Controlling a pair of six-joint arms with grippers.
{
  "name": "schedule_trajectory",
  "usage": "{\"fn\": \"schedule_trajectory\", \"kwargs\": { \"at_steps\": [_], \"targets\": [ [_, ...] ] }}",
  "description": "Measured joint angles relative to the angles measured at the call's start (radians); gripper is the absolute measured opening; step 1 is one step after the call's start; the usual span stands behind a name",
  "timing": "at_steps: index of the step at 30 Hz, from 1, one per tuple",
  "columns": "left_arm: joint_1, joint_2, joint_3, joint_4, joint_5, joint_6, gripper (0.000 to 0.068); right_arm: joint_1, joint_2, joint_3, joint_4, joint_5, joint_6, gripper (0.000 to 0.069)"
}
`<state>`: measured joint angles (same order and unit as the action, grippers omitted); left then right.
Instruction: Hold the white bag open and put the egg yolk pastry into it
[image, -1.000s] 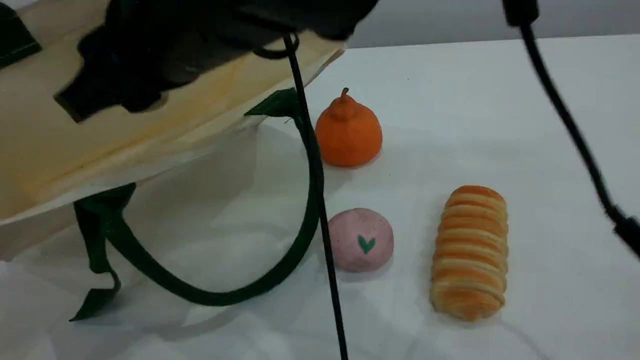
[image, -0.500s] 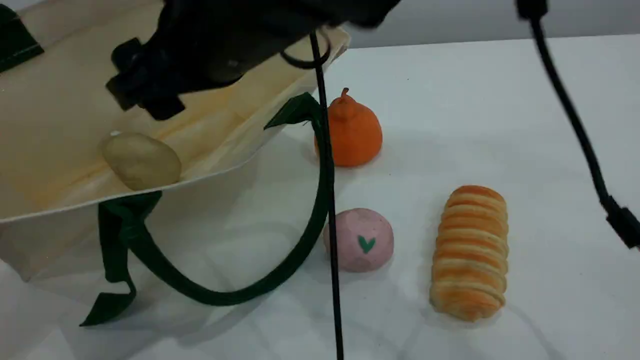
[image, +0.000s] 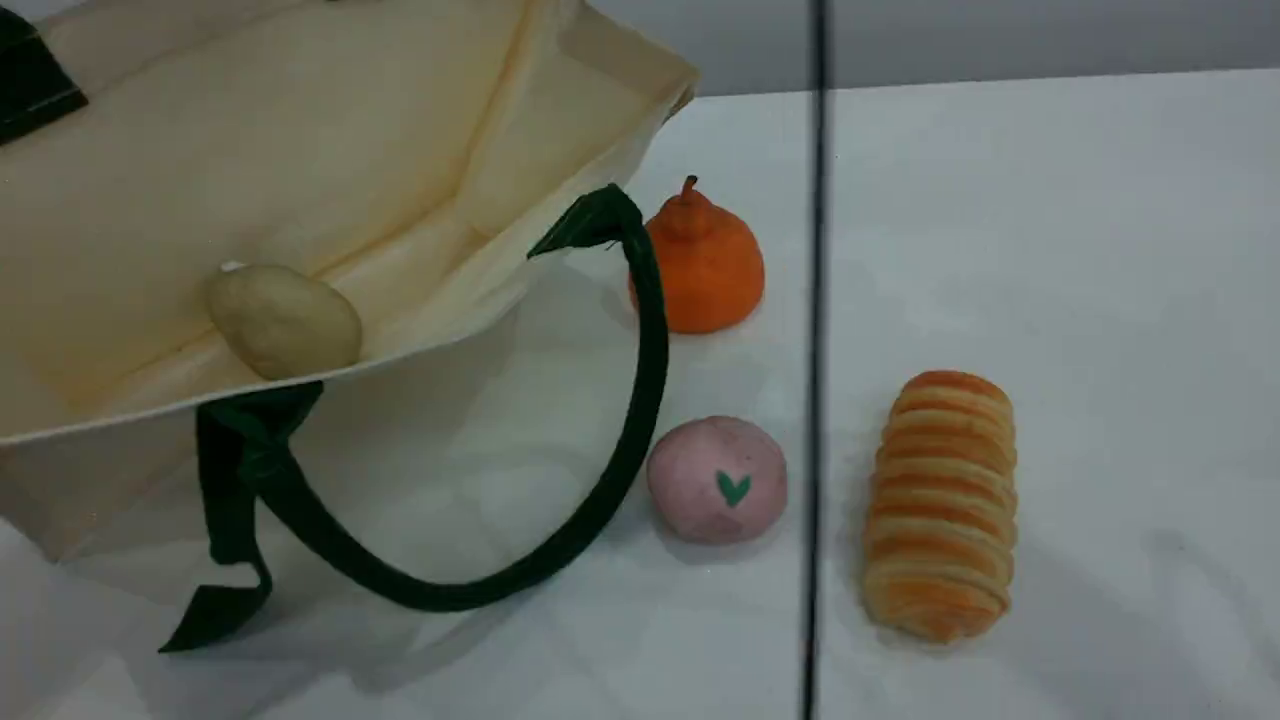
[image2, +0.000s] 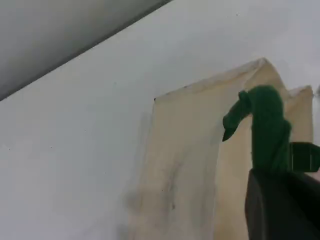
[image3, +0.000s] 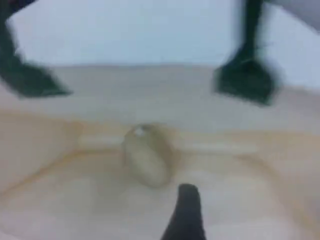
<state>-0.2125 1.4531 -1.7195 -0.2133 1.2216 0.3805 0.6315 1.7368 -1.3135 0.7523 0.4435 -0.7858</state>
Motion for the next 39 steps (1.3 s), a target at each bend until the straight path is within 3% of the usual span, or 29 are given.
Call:
{"fn": "schedule_trajectory", "kwargs": {
  "at_steps": [6, 12, 28, 31, 39],
  "targets": [
    [0.0, 0.001, 0.0, 0.0, 0.0, 0.001, 0.0075, -0.147, -0.081, 0.0, 0.003, 0.001, 0.0, 0.0558],
    [0.0, 0.002, 0.0, 0.001, 0.0, 0.001, 0.0075, -0.237, -0.086, 0.0, 0.006, 0.029, 0.025, 0.0544],
    [0.0, 0.078, 0.001, 0.034, -0.007, -0.112, 0.0075, -0.237, -0.086, 0.0, 0.007, 0.031, 0.025, 0.0543],
    [0.0, 0.095, 0.001, 0.036, -0.061, -0.164, 0.0075, -0.237, -0.086, 0.0, 0.007, 0.03, 0.025, 0.0543],
    [0.0, 0.123, 0.002, 0.037, -0.086, -0.154, 0.0089, -0.237, -0.086, 0.0, 0.007, 0.03, 0.025, 0.0543]
  ]
}}
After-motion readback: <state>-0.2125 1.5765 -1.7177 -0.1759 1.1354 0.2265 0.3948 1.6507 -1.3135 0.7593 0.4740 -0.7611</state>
